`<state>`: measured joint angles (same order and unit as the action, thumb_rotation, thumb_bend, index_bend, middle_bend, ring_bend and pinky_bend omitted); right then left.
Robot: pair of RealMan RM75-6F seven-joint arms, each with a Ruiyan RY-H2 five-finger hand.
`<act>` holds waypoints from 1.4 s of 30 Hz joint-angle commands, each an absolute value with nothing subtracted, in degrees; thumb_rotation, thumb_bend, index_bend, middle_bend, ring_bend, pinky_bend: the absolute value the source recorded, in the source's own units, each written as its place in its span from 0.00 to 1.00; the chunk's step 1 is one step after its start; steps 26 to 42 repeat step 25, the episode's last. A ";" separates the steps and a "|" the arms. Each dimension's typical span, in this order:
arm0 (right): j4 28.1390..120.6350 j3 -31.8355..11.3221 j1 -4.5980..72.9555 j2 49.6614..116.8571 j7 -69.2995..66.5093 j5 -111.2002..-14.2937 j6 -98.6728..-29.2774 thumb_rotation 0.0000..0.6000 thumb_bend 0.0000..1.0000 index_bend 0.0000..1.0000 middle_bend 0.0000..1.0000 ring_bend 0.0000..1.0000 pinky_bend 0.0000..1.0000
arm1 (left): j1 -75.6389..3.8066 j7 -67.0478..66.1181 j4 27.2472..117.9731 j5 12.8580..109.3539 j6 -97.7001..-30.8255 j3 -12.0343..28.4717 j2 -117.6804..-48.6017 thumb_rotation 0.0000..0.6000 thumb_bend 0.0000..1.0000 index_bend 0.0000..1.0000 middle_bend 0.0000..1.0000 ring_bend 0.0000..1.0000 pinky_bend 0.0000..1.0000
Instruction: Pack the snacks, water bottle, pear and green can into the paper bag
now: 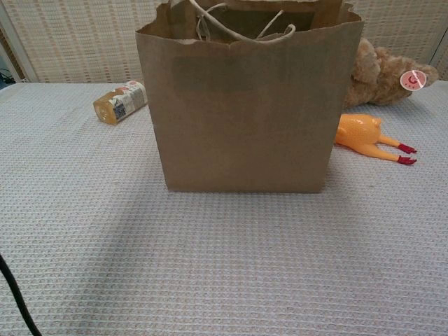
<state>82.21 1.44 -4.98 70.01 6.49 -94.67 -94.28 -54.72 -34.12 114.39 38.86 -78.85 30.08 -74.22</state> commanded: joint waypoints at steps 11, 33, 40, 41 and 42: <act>82.39 1.51 -5.14 70.19 7.33 -95.10 -94.70 1.00 0.00 0.06 0.00 0.00 0.00 | -23.12 -6.49 115.34 63.87 -77.30 7.04 -56.01 1.00 0.36 0.00 0.00 0.00 0.08; 82.65 1.21 -5.44 70.84 8.66 -95.10 -95.37 1.00 0.00 0.06 0.00 0.00 0.00 | -2.94 0.54 91.04 91.46 -96.11 -8.68 -63.87 1.00 0.36 0.00 0.00 0.00 0.01; 82.65 1.21 -5.44 70.84 8.66 -95.10 -95.37 1.00 0.00 0.06 0.00 0.00 0.00 | -2.94 0.54 91.04 91.46 -96.11 -8.68 -63.87 1.00 0.36 0.00 0.00 0.00 0.01; 82.65 1.21 -5.44 70.84 8.66 -95.10 -95.37 1.00 0.00 0.06 0.00 0.00 0.00 | -2.94 0.54 91.04 91.46 -96.11 -8.68 -63.87 1.00 0.36 0.00 0.00 0.00 0.01; 82.65 1.21 -5.44 70.84 8.66 -95.10 -95.37 1.00 0.00 0.06 0.00 0.00 0.00 | -2.94 0.54 91.04 91.46 -96.11 -8.68 -63.87 1.00 0.36 0.00 0.00 0.00 0.01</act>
